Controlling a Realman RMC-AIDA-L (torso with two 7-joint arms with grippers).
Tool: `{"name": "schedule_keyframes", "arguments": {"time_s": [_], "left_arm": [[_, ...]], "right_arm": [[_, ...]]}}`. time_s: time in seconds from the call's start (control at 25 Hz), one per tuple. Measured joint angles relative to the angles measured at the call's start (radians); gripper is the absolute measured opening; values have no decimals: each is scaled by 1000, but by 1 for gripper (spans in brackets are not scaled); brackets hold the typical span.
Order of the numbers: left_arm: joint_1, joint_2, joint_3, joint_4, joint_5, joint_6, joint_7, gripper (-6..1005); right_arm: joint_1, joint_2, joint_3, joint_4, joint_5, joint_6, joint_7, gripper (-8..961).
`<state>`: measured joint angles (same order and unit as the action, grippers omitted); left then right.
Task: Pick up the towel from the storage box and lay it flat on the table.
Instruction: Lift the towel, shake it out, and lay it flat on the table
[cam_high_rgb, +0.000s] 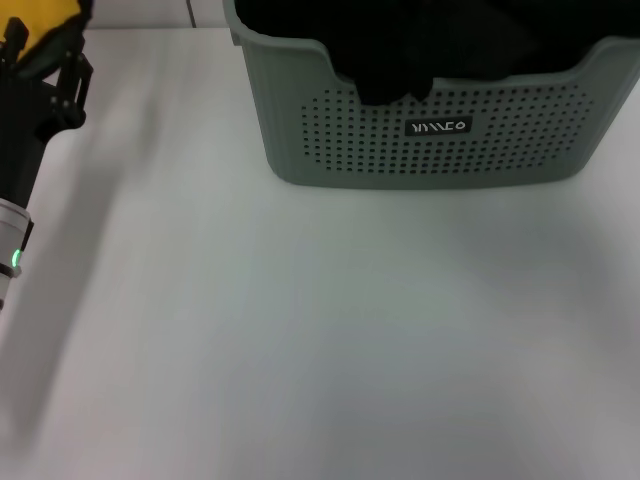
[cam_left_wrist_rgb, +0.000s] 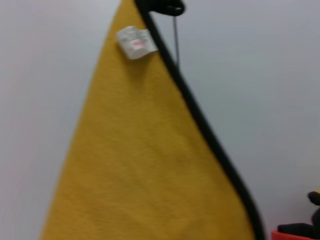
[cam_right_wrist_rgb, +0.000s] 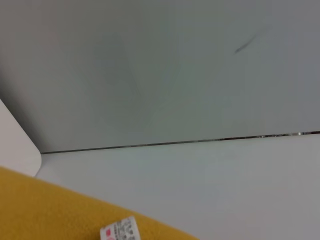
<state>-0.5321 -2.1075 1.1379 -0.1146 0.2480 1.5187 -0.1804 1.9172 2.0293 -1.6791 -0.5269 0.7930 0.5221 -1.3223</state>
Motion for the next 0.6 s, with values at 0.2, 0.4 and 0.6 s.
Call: {"name": "schedule_keyframes", "arguments": {"time_s": [0.2,0.4,0.6], "left_arm": [[-11,0,-11,-3,23,2,-1,547],[-19,0,-13,-8,46,3,-15,547],[-26,0,-32,-16,58,3,-40,548]], "right_arm": [[13,0,1,6,1,0,21,11],[24,0,-9,8,5,-13,54,11],[27,0,-26,9,5,-30,115,11]]}}
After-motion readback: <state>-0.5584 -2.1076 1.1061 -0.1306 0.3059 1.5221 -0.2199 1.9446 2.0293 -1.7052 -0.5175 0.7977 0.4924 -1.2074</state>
